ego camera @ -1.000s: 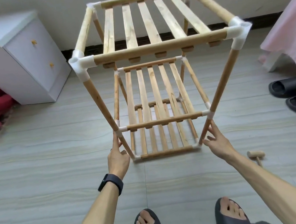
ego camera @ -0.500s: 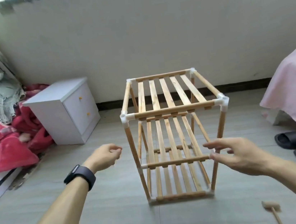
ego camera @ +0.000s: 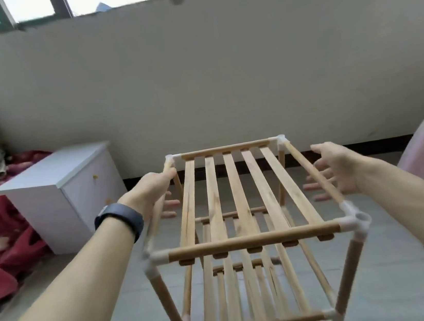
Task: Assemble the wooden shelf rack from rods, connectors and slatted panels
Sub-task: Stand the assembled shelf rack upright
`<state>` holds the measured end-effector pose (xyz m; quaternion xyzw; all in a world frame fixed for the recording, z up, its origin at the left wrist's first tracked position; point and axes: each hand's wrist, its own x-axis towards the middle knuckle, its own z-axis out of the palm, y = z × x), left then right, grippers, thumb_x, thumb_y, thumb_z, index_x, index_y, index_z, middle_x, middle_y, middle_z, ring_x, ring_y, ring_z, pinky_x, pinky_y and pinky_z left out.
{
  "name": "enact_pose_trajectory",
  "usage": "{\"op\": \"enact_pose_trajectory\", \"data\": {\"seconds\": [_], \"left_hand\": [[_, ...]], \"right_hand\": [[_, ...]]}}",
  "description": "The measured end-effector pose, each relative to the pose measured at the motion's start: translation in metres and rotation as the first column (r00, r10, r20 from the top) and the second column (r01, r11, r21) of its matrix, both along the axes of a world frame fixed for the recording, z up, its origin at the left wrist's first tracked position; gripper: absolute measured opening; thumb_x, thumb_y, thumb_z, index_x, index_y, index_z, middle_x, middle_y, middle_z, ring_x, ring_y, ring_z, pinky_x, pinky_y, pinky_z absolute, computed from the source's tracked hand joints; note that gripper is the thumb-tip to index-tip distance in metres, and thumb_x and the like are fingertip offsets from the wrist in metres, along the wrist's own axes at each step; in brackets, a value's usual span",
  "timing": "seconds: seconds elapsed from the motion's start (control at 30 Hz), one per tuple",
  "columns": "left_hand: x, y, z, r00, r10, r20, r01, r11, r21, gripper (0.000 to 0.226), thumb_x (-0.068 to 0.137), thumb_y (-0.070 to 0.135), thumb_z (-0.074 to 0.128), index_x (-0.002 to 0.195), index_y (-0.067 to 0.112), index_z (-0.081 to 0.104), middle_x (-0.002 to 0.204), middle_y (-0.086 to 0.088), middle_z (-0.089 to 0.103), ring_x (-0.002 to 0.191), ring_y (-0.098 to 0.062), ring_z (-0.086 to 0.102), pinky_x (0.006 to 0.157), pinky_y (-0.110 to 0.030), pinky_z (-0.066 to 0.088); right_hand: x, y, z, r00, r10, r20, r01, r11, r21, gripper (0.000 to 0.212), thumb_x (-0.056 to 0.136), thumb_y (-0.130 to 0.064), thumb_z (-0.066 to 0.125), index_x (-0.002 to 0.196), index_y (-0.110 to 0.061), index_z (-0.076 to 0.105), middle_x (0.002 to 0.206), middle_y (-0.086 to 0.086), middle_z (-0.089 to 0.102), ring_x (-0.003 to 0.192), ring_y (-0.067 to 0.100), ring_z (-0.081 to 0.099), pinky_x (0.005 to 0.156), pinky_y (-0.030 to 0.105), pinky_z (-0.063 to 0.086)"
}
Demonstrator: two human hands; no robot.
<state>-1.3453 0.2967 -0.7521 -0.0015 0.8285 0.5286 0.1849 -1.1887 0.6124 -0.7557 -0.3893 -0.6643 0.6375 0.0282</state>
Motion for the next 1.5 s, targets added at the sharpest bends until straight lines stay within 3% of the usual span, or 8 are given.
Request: {"op": "enact_pose_trajectory", "data": {"seconds": [0.1, 0.3, 0.53, 0.87, 1.1, 1.23, 1.33, 1.5], "left_hand": [[-0.039, 0.019, 0.013, 0.987, 0.055, 0.151, -0.056, 0.998, 0.002, 0.052, 0.089, 0.058, 0.064, 0.105, 0.009, 0.056, 0.106, -0.014, 0.065, 0.085, -0.027, 0.071, 0.076, -0.047, 0.061], [-0.052, 0.074, 0.101, 0.970, 0.006, 0.241, 0.003, 0.999, -0.039, 0.070, 0.082, 0.071, 0.065, 0.113, 0.008, 0.059, 0.099, -0.012, 0.065, 0.075, -0.025, 0.066, 0.065, -0.041, 0.060], [-0.030, 0.167, 0.322, 0.972, -0.121, 0.204, 0.120, 0.993, 0.016, 0.066, 0.091, 0.068, 0.053, 0.122, 0.010, 0.058, 0.107, -0.011, 0.066, 0.088, -0.027, 0.069, 0.084, -0.050, 0.058], [0.085, 0.355, 0.620, 0.850, -0.527, -0.008, 0.524, 0.844, 0.115, 0.058, 0.087, 0.070, 0.060, 0.109, 0.016, 0.062, 0.101, -0.011, 0.066, 0.085, -0.026, 0.068, 0.075, -0.046, 0.060], [0.271, 0.472, 0.744, 0.600, -0.792, -0.117, 0.788, 0.559, 0.257, 0.052, 0.089, 0.062, 0.061, 0.107, 0.014, 0.061, 0.099, -0.010, 0.064, 0.079, -0.023, 0.064, 0.074, -0.039, 0.056], [0.416, 0.510, 0.785, 0.423, -0.894, -0.148, 0.872, 0.357, 0.335, 0.043, 0.089, 0.056, 0.060, 0.094, 0.013, 0.063, 0.073, -0.007, 0.064, 0.061, -0.019, 0.060, 0.058, -0.031, 0.054], [0.537, 0.524, 0.798, 0.264, -0.945, -0.193, 0.913, 0.181, 0.364, 0.047, 0.087, 0.062, 0.058, 0.086, 0.015, 0.063, 0.068, -0.005, 0.061, 0.057, -0.019, 0.054, 0.059, -0.031, 0.048], [0.742, 0.525, 0.800, 0.072, -0.963, -0.259, 0.919, -0.037, 0.393, 0.061, 0.087, 0.075, 0.046, 0.099, 0.017, 0.062, 0.077, -0.006, 0.054, 0.054, -0.016, 0.051, 0.051, -0.026, 0.045]], "right_hand": [[-0.029, 0.026, 0.012, 1.000, 0.009, 0.030, -0.006, 0.995, -0.104, 0.070, 0.100, -0.061, 0.035, 0.129, 0.001, 0.051, 0.113, 0.020, 0.071, 0.087, 0.031, 0.073, 0.064, 0.044, 0.060], [-0.022, 0.059, 0.090, 0.990, -0.062, 0.127, 0.079, 0.988, -0.135, 0.059, 0.100, -0.059, 0.037, 0.111, -0.005, 0.058, 0.113, 0.019, 0.070, 0.090, 0.031, 0.069, 0.081, 0.048, 0.057], [0.046, 0.118, 0.300, 0.964, -0.257, 0.073, 0.266, 0.950, -0.164, 0.048, 0.101, -0.054, 0.041, 0.106, -0.009, 0.059, 0.114, 0.017, 0.069, 0.091, 0.031, 0.068, 0.079, 0.048, 0.054], [0.252, 0.189, 0.600, 0.794, -0.597, -0.116, 0.597, 0.801, -0.041, 0.051, 0.101, -0.053, 0.042, 0.106, -0.007, 0.063, 0.113, 0.017, 0.070, 0.090, 0.030, 0.068, 0.075, 0.045, 0.058], [0.461, 0.177, 0.712, 0.466, -0.838, -0.283, 0.874, 0.486, 0.000, 0.041, 0.097, -0.051, 0.048, 0.085, -0.013, 0.058, 0.072, 0.010, 0.055, 0.055, 0.023, 0.051, 0.054, 0.029, 0.042], [0.585, 0.141, 0.742, 0.189, -0.902, -0.389, 0.976, 0.216, -0.027, 0.048, 0.096, -0.054, 0.047, 0.064, -0.019, 0.053, 0.050, 0.002, 0.044, 0.047, 0.018, 0.034, 0.046, 0.022, 0.026], [0.682, 0.102, 0.756, -0.072, -0.899, -0.433, 0.997, -0.078, -0.006, 0.044, 0.096, -0.054, 0.049, 0.065, -0.023, 0.053, 0.055, 0.000, 0.045, 0.048, 0.016, 0.035, 0.048, 0.024, 0.024], [0.846, 0.024, 0.758, -0.355, -0.825, -0.439, 0.922, -0.386, -0.020, 0.049, 0.092, -0.066, 0.049, 0.090, -0.019, 0.064, 0.074, 0.002, 0.056, 0.055, 0.012, 0.042, 0.050, 0.026, 0.032]]}}
